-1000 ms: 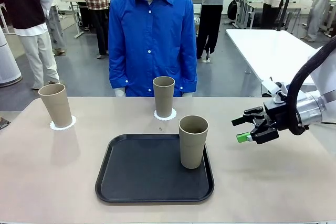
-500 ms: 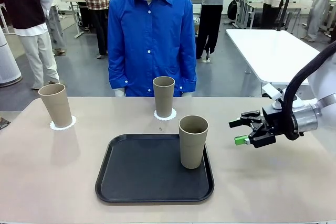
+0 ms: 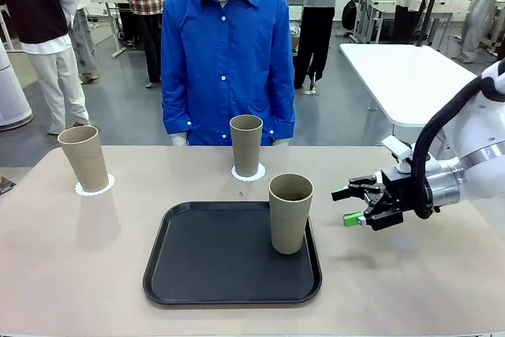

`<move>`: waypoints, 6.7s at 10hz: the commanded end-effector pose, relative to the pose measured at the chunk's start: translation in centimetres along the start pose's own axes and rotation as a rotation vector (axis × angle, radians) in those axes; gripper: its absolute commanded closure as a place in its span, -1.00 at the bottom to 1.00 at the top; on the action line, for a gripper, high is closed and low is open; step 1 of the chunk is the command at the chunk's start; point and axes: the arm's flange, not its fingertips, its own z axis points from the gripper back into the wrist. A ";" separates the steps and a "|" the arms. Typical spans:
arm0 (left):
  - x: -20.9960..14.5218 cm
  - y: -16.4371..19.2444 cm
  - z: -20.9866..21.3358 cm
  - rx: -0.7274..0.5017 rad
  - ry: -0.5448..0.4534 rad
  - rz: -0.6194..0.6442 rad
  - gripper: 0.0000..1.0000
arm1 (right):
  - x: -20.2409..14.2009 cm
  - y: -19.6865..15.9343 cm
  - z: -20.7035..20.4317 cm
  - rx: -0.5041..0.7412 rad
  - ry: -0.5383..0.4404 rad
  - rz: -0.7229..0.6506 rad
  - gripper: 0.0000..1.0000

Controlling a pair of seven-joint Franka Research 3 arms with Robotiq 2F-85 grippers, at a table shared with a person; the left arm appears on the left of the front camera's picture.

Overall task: Place coasters on the table and set cups on them.
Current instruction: Take one Reusable plastic cup from the Flat Tray and place it on a coaster set by the human.

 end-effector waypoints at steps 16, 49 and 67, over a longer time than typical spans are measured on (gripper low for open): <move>-0.2 -0.2 0.2 -0.003 0.008 -0.002 -1.00 | 1.3 -3.9 -7.8 0.144 -0.019 0.124 -1.00; -0.2 -0.2 0.2 -0.003 0.008 -0.002 -1.00 | 18.0 0.2 -0.7 0.038 -0.014 0.048 -0.65; -0.2 -0.2 0.2 -0.003 0.008 -0.002 -1.00 | 9.6 -2.1 24.3 -0.389 -0.175 -0.090 -0.65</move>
